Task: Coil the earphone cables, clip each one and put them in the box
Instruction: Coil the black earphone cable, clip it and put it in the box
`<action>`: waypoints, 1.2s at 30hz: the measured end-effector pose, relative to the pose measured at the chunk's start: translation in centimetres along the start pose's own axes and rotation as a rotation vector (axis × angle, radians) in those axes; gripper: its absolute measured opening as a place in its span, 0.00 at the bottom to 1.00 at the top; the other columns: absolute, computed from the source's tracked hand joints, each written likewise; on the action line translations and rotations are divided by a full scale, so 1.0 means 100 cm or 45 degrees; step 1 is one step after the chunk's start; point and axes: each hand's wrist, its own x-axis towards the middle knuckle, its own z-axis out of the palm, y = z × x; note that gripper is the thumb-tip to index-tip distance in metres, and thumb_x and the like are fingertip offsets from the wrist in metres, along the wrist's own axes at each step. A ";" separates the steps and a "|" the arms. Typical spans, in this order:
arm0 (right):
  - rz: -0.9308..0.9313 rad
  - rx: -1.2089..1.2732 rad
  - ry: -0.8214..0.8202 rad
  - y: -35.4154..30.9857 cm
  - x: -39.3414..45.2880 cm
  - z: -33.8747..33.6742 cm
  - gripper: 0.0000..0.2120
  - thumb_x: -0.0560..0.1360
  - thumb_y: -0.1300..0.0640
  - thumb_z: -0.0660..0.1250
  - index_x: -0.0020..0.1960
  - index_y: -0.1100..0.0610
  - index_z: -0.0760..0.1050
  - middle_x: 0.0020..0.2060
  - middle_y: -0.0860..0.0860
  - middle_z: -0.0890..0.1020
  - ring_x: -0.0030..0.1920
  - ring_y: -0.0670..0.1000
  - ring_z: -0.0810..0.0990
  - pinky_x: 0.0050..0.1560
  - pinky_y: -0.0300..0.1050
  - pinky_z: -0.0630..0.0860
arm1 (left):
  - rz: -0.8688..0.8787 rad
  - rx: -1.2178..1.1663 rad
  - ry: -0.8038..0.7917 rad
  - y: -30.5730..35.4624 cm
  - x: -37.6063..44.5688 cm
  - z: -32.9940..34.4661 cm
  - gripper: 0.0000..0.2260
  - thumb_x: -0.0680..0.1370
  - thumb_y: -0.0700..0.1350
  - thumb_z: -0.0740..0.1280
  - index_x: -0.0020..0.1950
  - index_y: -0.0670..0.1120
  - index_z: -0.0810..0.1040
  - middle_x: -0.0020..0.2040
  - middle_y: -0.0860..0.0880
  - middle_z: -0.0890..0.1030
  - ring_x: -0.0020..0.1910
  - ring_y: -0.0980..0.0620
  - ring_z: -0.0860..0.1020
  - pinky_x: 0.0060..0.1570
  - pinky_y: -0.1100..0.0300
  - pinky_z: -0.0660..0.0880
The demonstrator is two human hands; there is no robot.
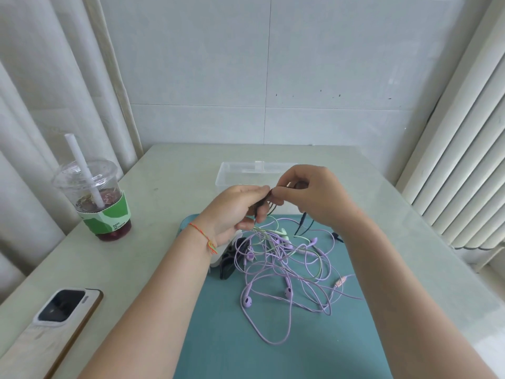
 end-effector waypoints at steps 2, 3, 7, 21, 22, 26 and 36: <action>-0.001 0.031 0.023 0.002 0.001 0.001 0.05 0.72 0.54 0.74 0.40 0.54 0.79 0.29 0.51 0.78 0.26 0.47 0.69 0.26 0.36 0.66 | -0.048 -0.064 -0.101 0.001 -0.001 -0.002 0.14 0.82 0.48 0.59 0.46 0.42 0.80 0.30 0.51 0.67 0.29 0.56 0.66 0.20 0.67 0.53; 0.000 0.045 0.021 0.003 0.001 0.001 0.03 0.73 0.55 0.73 0.42 0.54 0.80 0.28 0.50 0.77 0.26 0.46 0.70 0.26 0.34 0.66 | -0.059 -0.077 -0.125 0.001 -0.001 -0.003 0.13 0.82 0.48 0.60 0.46 0.42 0.79 0.30 0.52 0.66 0.29 0.56 0.65 0.20 0.68 0.52; 0.028 0.106 0.017 0.006 0.002 0.000 0.05 0.77 0.60 0.67 0.47 0.55 0.82 0.28 0.47 0.76 0.25 0.42 0.71 0.26 0.28 0.65 | -0.111 -0.346 -0.108 0.004 0.000 -0.010 0.11 0.81 0.46 0.59 0.42 0.45 0.75 0.29 0.53 0.63 0.28 0.58 0.62 0.21 0.68 0.51; 0.372 0.046 0.551 0.037 0.015 -0.009 0.14 0.75 0.65 0.59 0.48 0.55 0.83 0.26 0.49 0.75 0.22 0.45 0.72 0.25 0.37 0.65 | 0.029 -0.809 0.765 -0.012 0.016 -0.028 0.12 0.79 0.43 0.57 0.36 0.47 0.70 0.23 0.54 0.63 0.21 0.57 0.63 0.18 0.67 0.52; 0.377 0.044 0.586 0.038 0.015 -0.009 0.14 0.75 0.65 0.59 0.49 0.56 0.83 0.26 0.50 0.75 0.24 0.48 0.71 0.27 0.38 0.65 | 0.021 -0.791 0.789 -0.014 0.017 -0.027 0.12 0.79 0.43 0.57 0.37 0.46 0.71 0.23 0.54 0.63 0.21 0.57 0.63 0.18 0.67 0.53; 0.391 0.048 0.481 0.037 0.015 -0.007 0.13 0.75 0.65 0.58 0.49 0.57 0.81 0.30 0.50 0.78 0.24 0.45 0.72 0.28 0.38 0.66 | -0.076 -0.590 0.619 -0.011 0.017 -0.024 0.12 0.79 0.45 0.58 0.35 0.46 0.71 0.22 0.55 0.61 0.20 0.57 0.60 0.18 0.68 0.52; 0.160 -0.050 0.293 0.018 0.011 0.002 0.16 0.74 0.66 0.58 0.52 0.53 0.80 0.50 0.48 0.82 0.41 0.45 0.76 0.37 0.34 0.69 | -0.094 -0.318 0.203 -0.003 0.008 -0.014 0.16 0.78 0.46 0.59 0.31 0.46 0.71 0.25 0.53 0.57 0.23 0.55 0.57 0.22 0.65 0.50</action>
